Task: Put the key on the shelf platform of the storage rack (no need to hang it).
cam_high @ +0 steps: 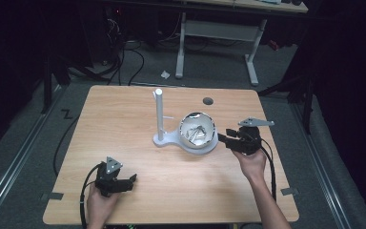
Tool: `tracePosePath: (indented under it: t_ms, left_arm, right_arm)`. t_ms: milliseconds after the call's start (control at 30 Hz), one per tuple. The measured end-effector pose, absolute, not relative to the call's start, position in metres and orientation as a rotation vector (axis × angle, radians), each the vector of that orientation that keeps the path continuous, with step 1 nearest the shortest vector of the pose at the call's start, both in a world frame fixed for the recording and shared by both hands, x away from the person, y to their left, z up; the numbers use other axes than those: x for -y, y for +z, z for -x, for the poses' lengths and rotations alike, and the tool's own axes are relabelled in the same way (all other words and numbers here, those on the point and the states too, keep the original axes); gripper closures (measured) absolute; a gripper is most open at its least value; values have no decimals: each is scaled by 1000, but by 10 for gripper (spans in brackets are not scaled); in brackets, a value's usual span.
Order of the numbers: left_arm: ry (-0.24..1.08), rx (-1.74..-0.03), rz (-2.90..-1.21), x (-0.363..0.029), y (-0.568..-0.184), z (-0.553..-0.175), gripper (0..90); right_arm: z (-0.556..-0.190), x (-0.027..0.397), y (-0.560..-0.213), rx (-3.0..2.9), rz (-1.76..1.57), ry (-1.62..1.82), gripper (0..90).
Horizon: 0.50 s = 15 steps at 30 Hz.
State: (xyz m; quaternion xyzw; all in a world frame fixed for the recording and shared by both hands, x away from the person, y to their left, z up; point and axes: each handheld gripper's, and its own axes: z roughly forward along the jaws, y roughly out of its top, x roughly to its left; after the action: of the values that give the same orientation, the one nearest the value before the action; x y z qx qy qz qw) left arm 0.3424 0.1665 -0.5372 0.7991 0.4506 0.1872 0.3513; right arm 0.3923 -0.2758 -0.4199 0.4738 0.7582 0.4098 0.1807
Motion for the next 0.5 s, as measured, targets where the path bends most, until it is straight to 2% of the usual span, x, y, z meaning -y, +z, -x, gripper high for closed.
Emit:
tracePosePath:
  t_ms: [500]
  left_arm:
    - [485, -1166, -2070, -166, -537, -342, 149]
  right_arm:
    - [-365, 293, -422, -2097, -1356, 1213, 532]
